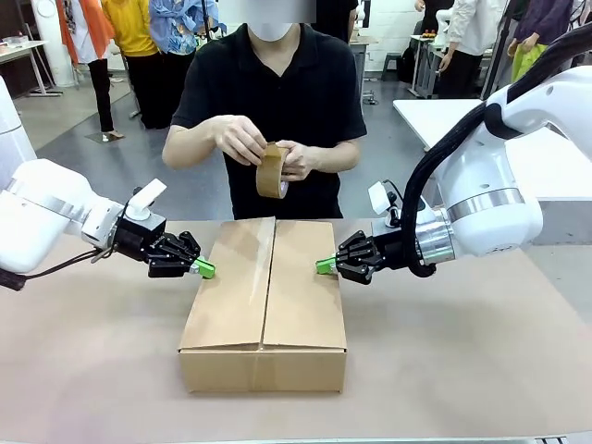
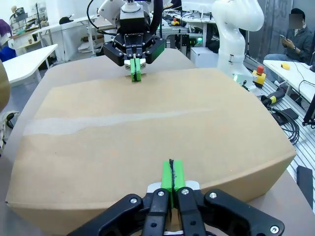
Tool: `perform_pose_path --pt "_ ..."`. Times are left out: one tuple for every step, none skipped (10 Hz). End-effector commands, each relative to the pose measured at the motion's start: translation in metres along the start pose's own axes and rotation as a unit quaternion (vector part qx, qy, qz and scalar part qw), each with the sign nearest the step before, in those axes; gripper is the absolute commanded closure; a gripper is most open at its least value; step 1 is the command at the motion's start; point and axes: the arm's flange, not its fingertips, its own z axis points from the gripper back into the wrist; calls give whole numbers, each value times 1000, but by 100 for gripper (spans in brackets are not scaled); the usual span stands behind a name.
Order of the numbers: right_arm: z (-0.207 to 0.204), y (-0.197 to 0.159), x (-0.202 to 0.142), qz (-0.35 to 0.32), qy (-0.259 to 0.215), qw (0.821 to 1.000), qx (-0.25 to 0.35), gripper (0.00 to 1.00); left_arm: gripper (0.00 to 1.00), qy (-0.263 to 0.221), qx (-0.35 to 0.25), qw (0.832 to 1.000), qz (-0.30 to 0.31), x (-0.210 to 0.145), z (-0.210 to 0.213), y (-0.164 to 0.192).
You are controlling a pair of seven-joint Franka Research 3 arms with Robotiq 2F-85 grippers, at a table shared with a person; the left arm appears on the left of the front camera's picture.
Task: Wrap the clocks to prevent damage.
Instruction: After the human seals the box with tape, release both hands from the side flaps of the Package Box.
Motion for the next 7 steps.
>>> perform_pose_path --pt "-2 0 -3 -3 3 1000 1 99 100 3 0 1000 2 -3 -1 0" --pt "-2 0 -3 -3 3 1000 1 99 100 3 0 1000 2 -3 -1 0" --pt "-2 0 -3 -3 3 1000 1 99 100 3 0 1000 2 -3 -1 0" --pt "-2 0 -3 -3 3 1000 1 99 100 3 0 1000 2 -3 -1 0" --pt "-2 0 -3 -3 3 1000 1 99 100 3 0 1000 2 -3 -1 0" --pt "-2 0 -3 -3 3 1000 1 99 100 3 0 1000 2 -3 -1 0" --pt "-2 0 -3 -3 3 1000 1 99 100 3 0 1000 2 -3 -1 0"
